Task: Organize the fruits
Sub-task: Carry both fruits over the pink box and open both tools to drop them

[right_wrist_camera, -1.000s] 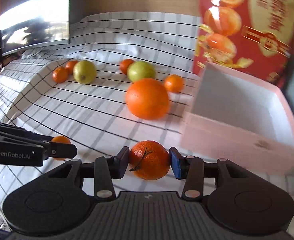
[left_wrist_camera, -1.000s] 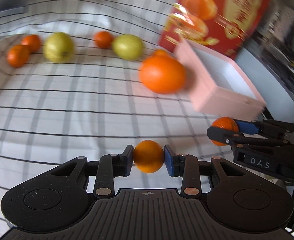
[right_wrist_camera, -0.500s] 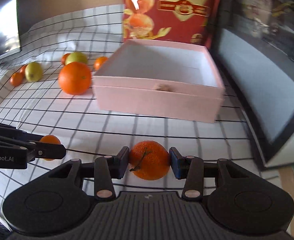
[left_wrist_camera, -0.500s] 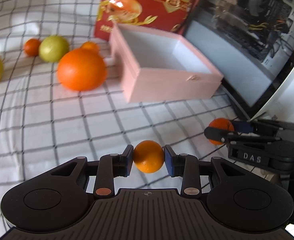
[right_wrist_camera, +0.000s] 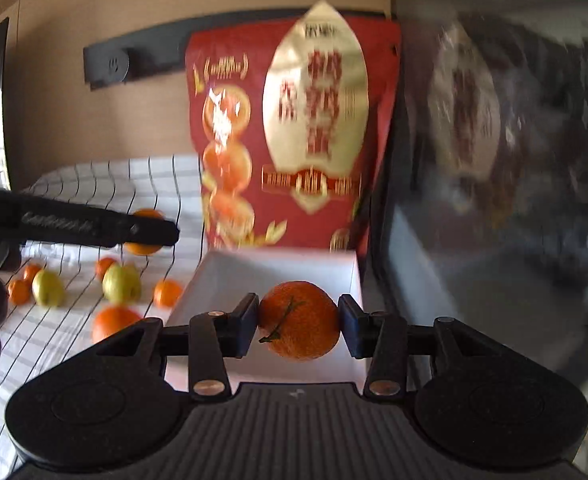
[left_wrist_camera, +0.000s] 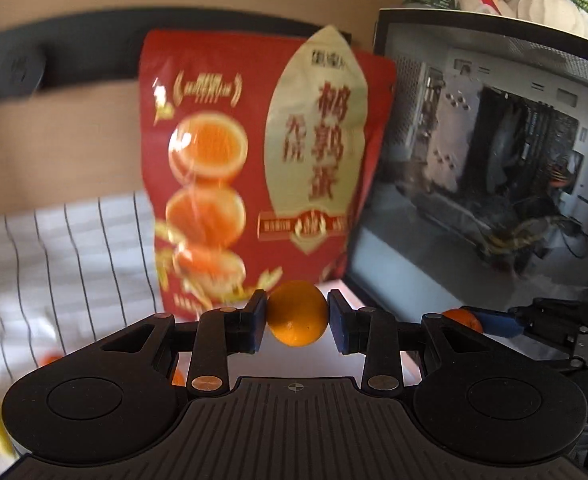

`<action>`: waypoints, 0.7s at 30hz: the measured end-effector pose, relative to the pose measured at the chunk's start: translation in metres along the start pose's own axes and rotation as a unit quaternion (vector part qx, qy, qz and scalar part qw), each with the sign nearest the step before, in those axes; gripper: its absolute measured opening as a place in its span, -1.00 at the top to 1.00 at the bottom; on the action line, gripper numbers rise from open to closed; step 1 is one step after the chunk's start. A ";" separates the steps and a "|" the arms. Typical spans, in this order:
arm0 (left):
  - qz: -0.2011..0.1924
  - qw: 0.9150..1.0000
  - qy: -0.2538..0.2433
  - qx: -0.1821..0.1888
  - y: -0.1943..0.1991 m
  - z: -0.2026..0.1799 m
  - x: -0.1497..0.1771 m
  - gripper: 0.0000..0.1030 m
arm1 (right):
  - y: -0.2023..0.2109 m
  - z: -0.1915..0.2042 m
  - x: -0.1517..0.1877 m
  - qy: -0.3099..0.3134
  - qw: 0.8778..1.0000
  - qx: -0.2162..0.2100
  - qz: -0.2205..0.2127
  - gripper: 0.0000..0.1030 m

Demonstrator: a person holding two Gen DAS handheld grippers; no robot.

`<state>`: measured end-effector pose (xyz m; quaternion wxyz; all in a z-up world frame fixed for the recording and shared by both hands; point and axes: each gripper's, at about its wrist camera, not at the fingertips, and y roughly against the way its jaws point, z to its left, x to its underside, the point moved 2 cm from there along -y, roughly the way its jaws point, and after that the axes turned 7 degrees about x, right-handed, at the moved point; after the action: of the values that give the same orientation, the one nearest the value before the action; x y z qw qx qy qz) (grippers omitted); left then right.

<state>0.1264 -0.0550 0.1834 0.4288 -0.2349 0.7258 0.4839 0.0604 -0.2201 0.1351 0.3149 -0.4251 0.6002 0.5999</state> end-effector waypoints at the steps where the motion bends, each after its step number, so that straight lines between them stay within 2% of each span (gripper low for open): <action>1: 0.002 1.000 -0.006 -0.004 -0.004 -0.001 -0.004 0.27 | -0.006 -0.001 -0.006 0.005 1.000 0.002 0.000 0.16; 6: 0.013 1.000 -0.019 -0.010 -0.021 -0.003 -0.011 0.27 | -0.029 -0.001 -0.009 0.022 1.000 0.008 0.012 0.16; 14: 0.030 0.999 -0.032 -0.006 -0.045 0.000 -0.008 0.26 | -0.061 0.005 0.008 0.004 0.999 0.009 0.044 0.16; 21: 0.049 0.999 0.001 0.006 -0.082 0.020 -0.001 0.26 | -0.086 0.013 0.014 0.008 0.998 0.021 0.060 0.16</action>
<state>0.1972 -0.0716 0.1402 0.4055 -0.1969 0.7395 0.5000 0.1288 -0.2018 0.0832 0.2825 -0.3866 0.6396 0.6013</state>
